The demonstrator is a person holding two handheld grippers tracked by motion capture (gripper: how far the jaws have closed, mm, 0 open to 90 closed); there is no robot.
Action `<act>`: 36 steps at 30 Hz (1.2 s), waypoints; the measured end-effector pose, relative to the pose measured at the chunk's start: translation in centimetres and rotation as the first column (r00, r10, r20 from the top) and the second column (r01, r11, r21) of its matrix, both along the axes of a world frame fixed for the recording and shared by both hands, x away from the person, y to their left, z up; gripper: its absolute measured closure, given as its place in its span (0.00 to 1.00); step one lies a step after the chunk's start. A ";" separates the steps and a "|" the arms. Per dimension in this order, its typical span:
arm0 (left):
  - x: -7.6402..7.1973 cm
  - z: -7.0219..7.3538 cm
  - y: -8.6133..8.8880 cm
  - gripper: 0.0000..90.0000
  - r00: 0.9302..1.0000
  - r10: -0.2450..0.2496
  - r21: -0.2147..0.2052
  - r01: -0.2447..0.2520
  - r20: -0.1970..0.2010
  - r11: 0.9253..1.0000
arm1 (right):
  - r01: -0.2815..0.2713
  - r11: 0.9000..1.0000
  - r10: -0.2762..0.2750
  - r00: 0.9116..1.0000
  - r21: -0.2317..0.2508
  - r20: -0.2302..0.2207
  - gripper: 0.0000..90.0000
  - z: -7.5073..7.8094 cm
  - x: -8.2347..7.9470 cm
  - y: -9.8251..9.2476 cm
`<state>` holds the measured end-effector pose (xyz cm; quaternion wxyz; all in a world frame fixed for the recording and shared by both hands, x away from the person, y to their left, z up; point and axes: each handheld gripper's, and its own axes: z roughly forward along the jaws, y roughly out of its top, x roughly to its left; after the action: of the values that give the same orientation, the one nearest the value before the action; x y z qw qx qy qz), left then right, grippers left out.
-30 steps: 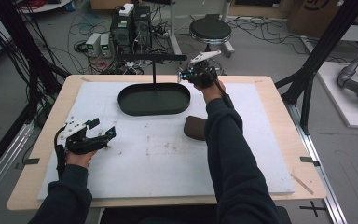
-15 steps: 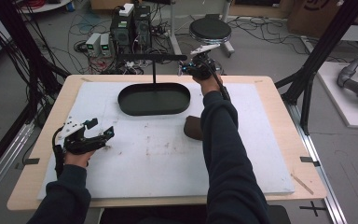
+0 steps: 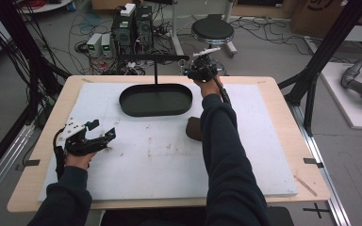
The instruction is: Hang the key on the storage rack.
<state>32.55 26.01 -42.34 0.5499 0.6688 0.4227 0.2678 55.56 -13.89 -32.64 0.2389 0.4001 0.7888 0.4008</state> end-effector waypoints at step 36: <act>-0.4 0.2 -0.5 0.24 1.000 -0.021 -0.003 0.021 0.006 1.000 | -0.178 0.982 0.176 0.984 -0.058 -0.040 0.23 -7.0 -17.5 -12.2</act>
<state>32.16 25.53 -42.13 0.5551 0.6715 0.4143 0.2632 38.05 -26.04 -39.65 0.2007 0.3276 0.8373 0.3891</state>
